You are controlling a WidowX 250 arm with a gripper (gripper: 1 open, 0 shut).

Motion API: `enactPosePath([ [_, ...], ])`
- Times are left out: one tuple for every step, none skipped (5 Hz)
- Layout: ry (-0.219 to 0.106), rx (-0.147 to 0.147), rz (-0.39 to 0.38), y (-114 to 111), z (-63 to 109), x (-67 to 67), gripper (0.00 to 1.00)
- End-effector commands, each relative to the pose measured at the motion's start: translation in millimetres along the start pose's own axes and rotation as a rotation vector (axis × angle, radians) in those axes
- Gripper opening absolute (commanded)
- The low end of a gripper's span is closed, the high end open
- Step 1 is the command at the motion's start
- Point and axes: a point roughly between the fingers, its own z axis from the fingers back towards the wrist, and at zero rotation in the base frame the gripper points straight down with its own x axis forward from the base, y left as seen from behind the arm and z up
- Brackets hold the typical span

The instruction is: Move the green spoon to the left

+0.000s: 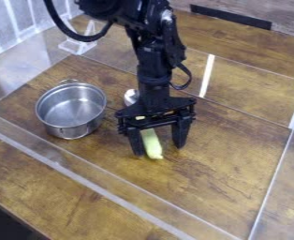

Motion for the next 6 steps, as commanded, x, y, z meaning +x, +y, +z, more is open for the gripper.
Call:
enactPosePath([
  [-0.048, -0.042, 0.017, -11.7, 16.2, 12.1, 1.00],
  [-0.055, -0.040, 0.047, -13.0, 15.4, 16.6, 1.00],
  [-0.062, -0.039, 0.084, -13.9, 17.1, 21.5, 1.00],
  [-0.067, -0.036, 0.118, -13.8, 15.0, 25.3, 1.00],
  [-0.070, -0.032, 0.136, -14.7, 15.9, 29.3, 1.00],
  [-0.071, -0.025, 0.156, -14.7, 16.4, 32.9, 1.00],
])
